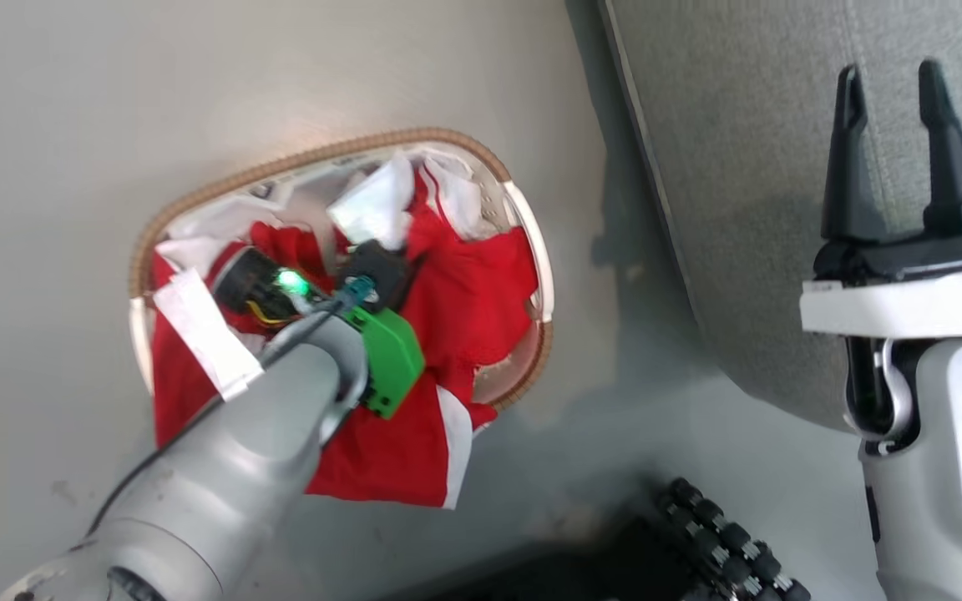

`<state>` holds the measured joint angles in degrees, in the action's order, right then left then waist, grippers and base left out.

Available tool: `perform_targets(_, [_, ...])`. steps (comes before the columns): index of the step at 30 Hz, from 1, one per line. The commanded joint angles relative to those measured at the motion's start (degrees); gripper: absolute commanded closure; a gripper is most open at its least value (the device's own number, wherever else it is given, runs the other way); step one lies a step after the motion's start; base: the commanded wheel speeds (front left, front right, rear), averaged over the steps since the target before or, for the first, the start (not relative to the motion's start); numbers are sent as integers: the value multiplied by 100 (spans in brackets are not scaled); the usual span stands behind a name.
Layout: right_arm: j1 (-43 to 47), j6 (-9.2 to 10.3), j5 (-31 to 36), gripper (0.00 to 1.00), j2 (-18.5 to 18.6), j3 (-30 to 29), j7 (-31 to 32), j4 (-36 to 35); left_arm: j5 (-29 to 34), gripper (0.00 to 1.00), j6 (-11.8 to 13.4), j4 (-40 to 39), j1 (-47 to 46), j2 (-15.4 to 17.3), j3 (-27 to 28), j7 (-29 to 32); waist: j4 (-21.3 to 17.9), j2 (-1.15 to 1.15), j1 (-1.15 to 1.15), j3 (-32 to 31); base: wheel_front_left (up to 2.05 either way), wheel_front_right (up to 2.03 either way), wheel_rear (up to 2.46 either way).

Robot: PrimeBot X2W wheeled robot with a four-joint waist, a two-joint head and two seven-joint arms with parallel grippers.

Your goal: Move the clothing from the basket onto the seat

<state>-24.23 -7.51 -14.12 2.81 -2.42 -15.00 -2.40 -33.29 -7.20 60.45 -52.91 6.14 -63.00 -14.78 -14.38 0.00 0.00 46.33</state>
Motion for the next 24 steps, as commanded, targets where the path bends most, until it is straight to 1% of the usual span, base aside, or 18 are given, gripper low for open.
perform_targets(1, [133, 4, 97, 0, 17, -23, -29, 53, 105, 100, 40, -276, 129, 25, 86, -56, 379, 0, 0, -666, 0, 0, 0])
perform_targets(6, [508, 4, 351, 0, 20, -23, -28, 251, 499, 100, 109, -1302, 661, 331, 411, -48, 624, 0, 0, -1481, 0, 0, 0])
perform_targets(10, [889, 4, 501, 0, 21, -6, -28, 411, 807, 100, 88, -1837, 984, 545, 592, -49, 767, 0, 0, -2187, 0, 0, 0])
perform_targets(18, [1602, 5, 685, 0, 20, 106, -29, 677, 1201, 100, 29, -2533, 1108, 881, 799, -46, 897, 0, 0, -3432, 0, 0, 0])
perform_targets(24, [1954, 4, 746, 0, 20, 198, -28, 740, 1287, 100, -8, -2828, 849, 1119, 795, -47, 915, 0, 0, -4069, 0, 0, 0])
